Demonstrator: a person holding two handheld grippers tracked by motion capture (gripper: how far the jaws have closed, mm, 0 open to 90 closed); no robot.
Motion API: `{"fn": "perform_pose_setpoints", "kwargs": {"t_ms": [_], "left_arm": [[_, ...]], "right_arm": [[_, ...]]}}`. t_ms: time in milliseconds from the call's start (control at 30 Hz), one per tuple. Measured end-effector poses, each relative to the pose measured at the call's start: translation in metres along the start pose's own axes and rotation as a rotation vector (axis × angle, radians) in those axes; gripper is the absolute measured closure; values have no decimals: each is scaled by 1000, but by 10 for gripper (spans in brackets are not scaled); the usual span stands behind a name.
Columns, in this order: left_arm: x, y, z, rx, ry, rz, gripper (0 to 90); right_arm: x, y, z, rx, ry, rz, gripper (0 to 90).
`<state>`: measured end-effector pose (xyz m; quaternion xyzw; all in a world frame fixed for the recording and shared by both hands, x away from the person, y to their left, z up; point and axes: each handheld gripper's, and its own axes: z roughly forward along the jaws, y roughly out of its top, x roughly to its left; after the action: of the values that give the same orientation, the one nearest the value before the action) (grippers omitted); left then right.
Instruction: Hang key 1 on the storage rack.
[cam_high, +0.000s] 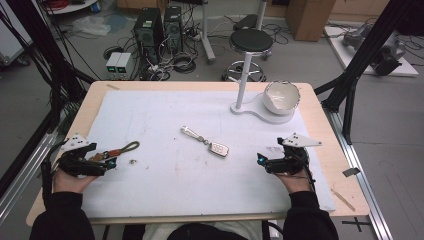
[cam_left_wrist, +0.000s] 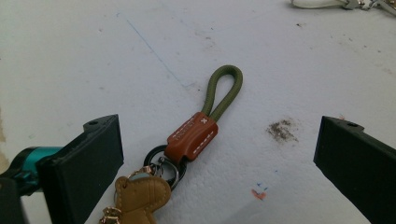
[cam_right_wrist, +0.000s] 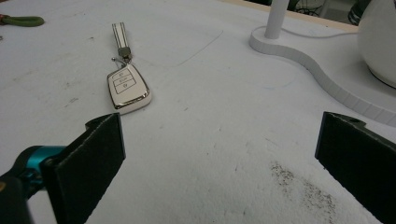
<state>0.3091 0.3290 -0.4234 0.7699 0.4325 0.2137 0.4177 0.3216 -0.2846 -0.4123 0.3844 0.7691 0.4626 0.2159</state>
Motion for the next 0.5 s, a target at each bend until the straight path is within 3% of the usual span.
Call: {"fn": "perform_pose_setpoints", "kwargs": {"t_ms": [200, 500], "left_arm": [[1, 6, 10, 34, -4, 13, 18], [3, 10, 18, 84, -13, 37, 19]], "right_arm": [[-4, -2, -3, -9, -9, 16, 5], [-2, -2, -3, -4, -11, 3, 5]]}}
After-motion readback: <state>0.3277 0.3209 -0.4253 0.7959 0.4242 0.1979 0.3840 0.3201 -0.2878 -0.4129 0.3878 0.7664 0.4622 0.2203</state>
